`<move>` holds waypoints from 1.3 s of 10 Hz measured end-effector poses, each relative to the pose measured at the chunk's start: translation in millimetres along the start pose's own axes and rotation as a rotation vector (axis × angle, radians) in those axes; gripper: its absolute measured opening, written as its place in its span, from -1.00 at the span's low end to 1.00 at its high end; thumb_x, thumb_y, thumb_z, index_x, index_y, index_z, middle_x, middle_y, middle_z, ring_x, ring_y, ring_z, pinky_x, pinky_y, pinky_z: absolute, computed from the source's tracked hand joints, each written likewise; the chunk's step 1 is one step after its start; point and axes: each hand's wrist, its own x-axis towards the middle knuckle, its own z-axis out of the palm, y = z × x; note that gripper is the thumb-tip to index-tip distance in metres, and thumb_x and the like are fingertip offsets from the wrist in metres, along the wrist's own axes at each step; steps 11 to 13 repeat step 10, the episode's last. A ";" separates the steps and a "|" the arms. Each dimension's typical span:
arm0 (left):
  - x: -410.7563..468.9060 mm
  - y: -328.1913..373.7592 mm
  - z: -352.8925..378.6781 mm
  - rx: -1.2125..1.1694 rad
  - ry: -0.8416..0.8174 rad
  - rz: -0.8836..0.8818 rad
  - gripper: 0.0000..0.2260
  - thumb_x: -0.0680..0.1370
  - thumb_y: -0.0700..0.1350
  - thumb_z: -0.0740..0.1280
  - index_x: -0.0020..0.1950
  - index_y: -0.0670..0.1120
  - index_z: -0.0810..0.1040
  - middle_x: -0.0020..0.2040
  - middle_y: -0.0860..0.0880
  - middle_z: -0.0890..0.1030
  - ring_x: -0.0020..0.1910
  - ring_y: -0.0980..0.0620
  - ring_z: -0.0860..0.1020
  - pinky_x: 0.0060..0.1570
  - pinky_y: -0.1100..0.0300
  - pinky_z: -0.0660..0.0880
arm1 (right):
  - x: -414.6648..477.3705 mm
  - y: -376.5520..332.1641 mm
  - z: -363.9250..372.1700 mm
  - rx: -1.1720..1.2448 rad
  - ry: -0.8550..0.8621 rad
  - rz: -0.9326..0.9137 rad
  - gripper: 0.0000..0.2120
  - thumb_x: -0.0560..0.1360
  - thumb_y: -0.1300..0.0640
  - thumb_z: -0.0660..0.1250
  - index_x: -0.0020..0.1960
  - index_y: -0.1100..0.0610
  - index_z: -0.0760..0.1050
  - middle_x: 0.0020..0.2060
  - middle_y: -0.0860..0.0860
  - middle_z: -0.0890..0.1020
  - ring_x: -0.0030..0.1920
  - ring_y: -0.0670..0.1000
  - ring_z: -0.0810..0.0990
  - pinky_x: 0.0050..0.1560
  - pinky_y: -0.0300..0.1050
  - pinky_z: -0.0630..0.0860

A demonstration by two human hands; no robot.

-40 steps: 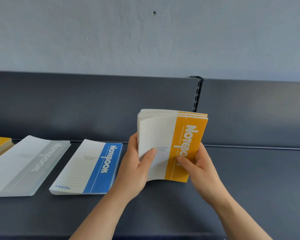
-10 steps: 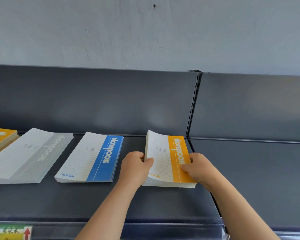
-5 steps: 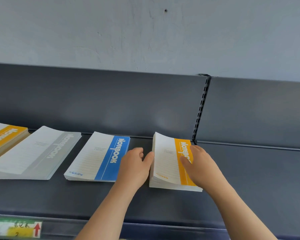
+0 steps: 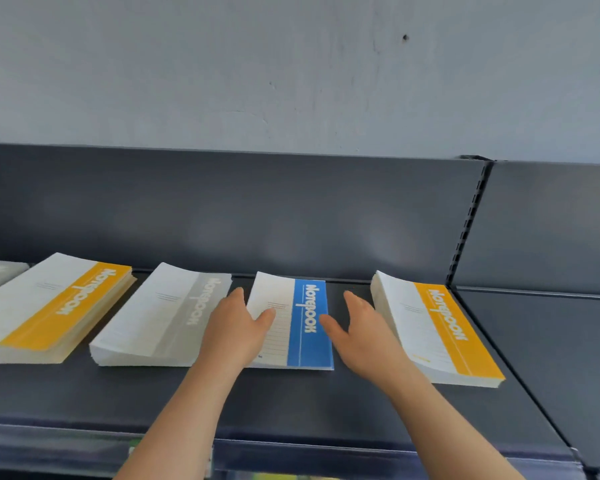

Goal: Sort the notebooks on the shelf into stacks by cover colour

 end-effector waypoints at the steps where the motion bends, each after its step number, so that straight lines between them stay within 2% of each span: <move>1: 4.8 -12.6 1.3 -0.036 -0.083 -0.031 -0.53 0.56 0.04 0.28 0.36 -0.20 0.32 0.34 -0.11 0.44 0.28 -0.09 0.44 -0.02 0.20 0.34 | 5.3 -4.2 21.9 0.154 -0.079 0.114 -0.79 0.57 -0.08 0.19 0.13 0.01 0.34 0.11 -0.04 0.44 0.03 -0.06 0.48 -0.35 -0.42 0.36; 2: 10.4 -23.8 9.5 -0.101 -0.133 -0.026 -0.67 0.54 0.04 0.31 0.19 -0.13 0.43 0.20 -0.05 0.54 0.09 -0.03 0.54 -0.12 0.18 0.48 | 11.2 -1.5 39.2 0.240 -0.060 0.149 -0.82 0.55 -0.09 0.23 -0.14 -0.08 0.25 0.06 -0.10 0.51 0.03 -0.07 0.55 -0.47 -0.43 0.36; 3: 13.4 -27.4 14.2 -0.137 -0.131 0.008 -0.76 0.53 0.00 0.32 0.09 -0.13 0.46 0.11 -0.02 0.58 -0.03 0.02 0.54 -0.29 0.26 0.43 | 11.4 0.3 47.6 0.264 -0.007 0.145 -0.84 0.54 -0.09 0.23 -0.07 -0.07 0.28 0.18 -0.13 0.51 0.06 -0.11 0.54 -0.37 -0.37 0.44; 4: 13.5 -28.8 14.7 -0.136 -0.139 0.030 -0.76 0.55 -0.01 0.31 0.11 -0.12 0.43 0.14 -0.01 0.55 -0.07 0.06 0.49 -0.44 0.38 0.35 | 8.0 -0.7 50.5 0.276 0.027 0.163 -0.76 0.55 -0.06 0.24 0.13 0.01 0.31 0.27 -0.08 0.47 0.04 -0.16 0.46 -0.35 -0.40 0.48; 6: 12.6 -35.6 16.2 -0.135 -0.151 0.051 -0.76 0.57 -0.02 0.29 0.15 -0.11 0.40 0.22 -0.03 0.54 0.12 -0.01 0.54 -0.35 0.42 0.42 | 8.6 -1.0 56.5 0.231 0.033 0.182 -0.69 0.53 -0.06 0.28 0.18 0.02 0.29 0.29 -0.10 0.45 0.11 -0.08 0.51 -0.19 -0.27 0.57; 7: 12.8 -38.7 16.6 -0.110 -0.137 0.070 -0.76 0.58 -0.01 0.28 0.16 -0.11 0.38 0.22 -0.04 0.53 0.14 -0.02 0.54 -0.32 0.40 0.41 | 8.7 2.7 58.1 0.169 0.036 0.172 -0.46 0.49 -0.13 0.30 0.36 0.04 0.24 0.35 -0.09 0.39 0.27 -0.01 0.46 0.07 -0.07 0.58; 8: 13.6 -41.4 18.2 -0.071 -0.119 0.111 -0.76 0.59 0.00 0.24 0.16 -0.12 0.37 0.20 -0.07 0.52 0.13 -0.02 0.54 -0.34 0.40 0.40 | 7.7 4.8 58.6 0.112 0.035 0.172 -0.36 0.48 -0.15 0.30 0.45 0.03 0.16 0.39 -0.05 0.36 0.31 -0.01 0.42 0.16 -0.04 0.54; 9: 12.4 -40.4 11.3 -0.028 -0.122 0.172 -0.74 0.59 0.01 0.22 0.21 -0.10 0.38 0.19 -0.05 0.52 0.12 0.01 0.52 -0.20 0.31 0.46 | -0.7 -5.5 48.8 0.085 0.051 0.136 -0.46 0.53 -0.07 0.28 0.43 0.06 0.21 0.36 -0.03 0.38 0.19 -0.09 0.44 -0.04 -0.29 0.54; 10: 10.8 -35.4 -3.0 0.047 -0.049 0.280 -0.68 0.60 0.01 0.21 0.32 -0.04 0.37 0.22 -0.01 0.50 0.15 0.01 0.49 -0.01 0.22 0.46 | -11.7 -22.1 27.6 0.042 0.093 0.061 -0.57 0.57 0.02 0.23 0.39 0.08 0.26 0.36 -0.03 0.39 0.12 -0.15 0.39 -0.21 -0.46 0.39; 13: 10.8 -35.4 -3.0 0.047 -0.049 0.280 -0.68 0.60 0.01 0.21 0.32 -0.04 0.37 0.22 -0.01 0.50 0.15 0.01 0.49 -0.01 0.22 0.46 | -11.7 -22.1 27.6 0.042 0.093 0.061 -0.57 0.57 0.02 0.23 0.39 0.08 0.26 0.36 -0.03 0.39 0.12 -0.15 0.39 -0.21 -0.46 0.39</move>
